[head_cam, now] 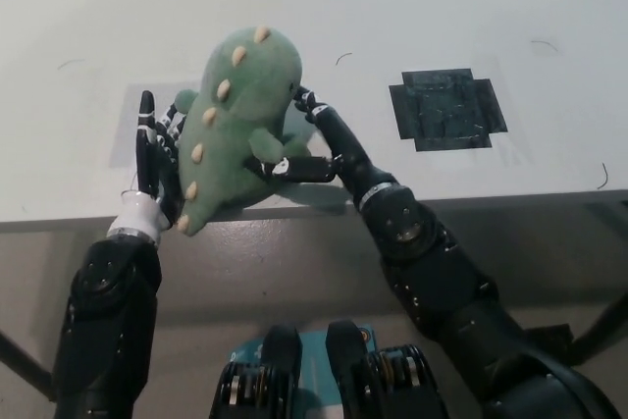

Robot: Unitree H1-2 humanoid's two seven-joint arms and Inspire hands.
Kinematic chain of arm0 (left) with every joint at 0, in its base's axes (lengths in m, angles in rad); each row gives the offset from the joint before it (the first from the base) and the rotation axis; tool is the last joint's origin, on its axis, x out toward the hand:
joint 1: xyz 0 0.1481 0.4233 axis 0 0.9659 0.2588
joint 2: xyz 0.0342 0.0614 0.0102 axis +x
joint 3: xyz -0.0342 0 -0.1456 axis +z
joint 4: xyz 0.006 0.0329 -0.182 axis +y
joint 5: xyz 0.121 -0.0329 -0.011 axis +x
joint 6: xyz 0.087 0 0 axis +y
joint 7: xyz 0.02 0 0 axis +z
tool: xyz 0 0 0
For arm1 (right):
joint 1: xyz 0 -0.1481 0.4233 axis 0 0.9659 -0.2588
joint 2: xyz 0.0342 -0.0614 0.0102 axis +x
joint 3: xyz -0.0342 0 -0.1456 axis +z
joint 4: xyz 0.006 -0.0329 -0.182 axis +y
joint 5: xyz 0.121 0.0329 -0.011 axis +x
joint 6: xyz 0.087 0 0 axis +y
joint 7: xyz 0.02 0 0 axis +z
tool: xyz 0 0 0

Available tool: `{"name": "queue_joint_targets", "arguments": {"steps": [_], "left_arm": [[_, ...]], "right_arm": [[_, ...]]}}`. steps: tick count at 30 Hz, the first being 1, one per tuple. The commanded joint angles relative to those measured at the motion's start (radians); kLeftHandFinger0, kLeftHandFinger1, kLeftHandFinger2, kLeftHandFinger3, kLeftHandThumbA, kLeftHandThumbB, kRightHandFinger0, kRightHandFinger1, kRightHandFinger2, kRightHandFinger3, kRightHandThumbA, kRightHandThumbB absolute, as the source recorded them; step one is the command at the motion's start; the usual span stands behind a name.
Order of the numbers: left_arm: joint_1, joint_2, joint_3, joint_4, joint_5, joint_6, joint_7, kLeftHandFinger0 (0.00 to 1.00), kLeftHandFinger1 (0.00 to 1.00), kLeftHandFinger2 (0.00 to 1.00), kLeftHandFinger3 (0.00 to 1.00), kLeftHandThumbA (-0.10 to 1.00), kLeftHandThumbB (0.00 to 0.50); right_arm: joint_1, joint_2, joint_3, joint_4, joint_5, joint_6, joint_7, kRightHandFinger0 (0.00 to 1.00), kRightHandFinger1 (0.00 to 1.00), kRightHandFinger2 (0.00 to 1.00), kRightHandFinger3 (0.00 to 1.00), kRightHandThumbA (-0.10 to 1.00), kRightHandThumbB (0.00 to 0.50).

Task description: Use both hands to pick up a dinasour on the right side and move it to the left side

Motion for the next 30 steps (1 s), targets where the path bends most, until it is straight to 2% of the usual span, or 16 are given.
{"name": "queue_joint_targets", "arguments": {"steps": [1, 3, 6, 15, 20, 21, 23, 24, 27, 30], "left_arm": [[0.012, 0.035, -0.002, -0.028, -0.017, -0.005, -0.057, 1.00, 1.00, 1.00, 1.00, 1.00, 0.327], [0.040, 0.047, -0.007, -0.064, -0.016, 0.006, -0.072, 1.00, 1.00, 1.00, 1.00, 1.00, 0.302], [0.059, 0.065, -0.008, -0.079, -0.015, -0.001, -0.089, 1.00, 1.00, 1.00, 1.00, 1.00, 0.298], [0.151, 0.112, -0.023, -0.156, -0.021, -0.022, -0.148, 1.00, 1.00, 1.00, 1.00, 1.00, 0.332], [0.194, 0.132, -0.019, -0.209, -0.034, -0.028, -0.170, 1.00, 1.00, 1.00, 1.00, 1.00, 0.337], [0.205, 0.140, -0.022, -0.234, -0.032, -0.032, -0.177, 1.00, 1.00, 1.00, 1.00, 1.00, 0.366], [0.214, 0.148, -0.019, -0.257, -0.046, -0.042, -0.195, 1.00, 1.00, 1.00, 1.00, 1.00, 0.382], [0.213, 0.153, -0.020, -0.266, -0.044, -0.037, -0.194, 1.00, 1.00, 1.00, 1.00, 1.00, 0.398], [0.244, 0.154, -0.018, -0.312, -0.018, -0.034, -0.165, 1.00, 1.00, 1.00, 1.00, 1.00, 0.411], [0.294, 0.123, -0.028, -0.351, 0.009, -0.048, -0.137, 1.00, 1.00, 1.00, 1.00, 1.00, 0.421]], "right_arm": [[0.003, -0.013, -0.001, -0.101, -0.004, -0.015, 0.046, 1.00, 1.00, 1.00, 1.00, 1.00, 0.156], [0.028, -0.032, -0.002, -0.149, 0.002, -0.019, 0.069, 1.00, 1.00, 1.00, 1.00, 1.00, 0.171], [0.047, -0.043, -0.005, -0.191, 0.009, -0.022, 0.088, 1.00, 1.00, 1.00, 1.00, 1.00, 0.185], [0.154, -0.119, -0.002, -0.395, 0.012, 0.028, 0.158, 1.00, 1.00, 1.00, 1.00, 1.00, 0.204], [0.171, -0.140, -0.002, -0.416, 0.005, 0.029, 0.170, 1.00, 1.00, 1.00, 1.00, 1.00, 0.248], [0.176, -0.148, -0.005, -0.439, 0.008, 0.049, 0.177, 1.00, 1.00, 1.00, 1.00, 1.00, 0.244], [0.184, -0.159, -0.012, -0.463, 0.020, 0.037, 0.188, 1.00, 1.00, 1.00, 1.00, 1.00, 0.183], [0.182, -0.164, -0.017, -0.464, 0.025, 0.026, 0.191, 1.00, 1.00, 1.00, 1.00, 1.00, 0.169], [0.215, -0.175, -0.029, -0.513, 0.040, 0.024, 0.200, 1.00, 1.00, 1.00, 1.00, 1.00, 0.149], [0.287, -0.204, -0.055, -0.603, 0.063, 0.021, 0.207, 1.00, 1.00, 1.00, 1.00, 1.00, 0.159]]}}
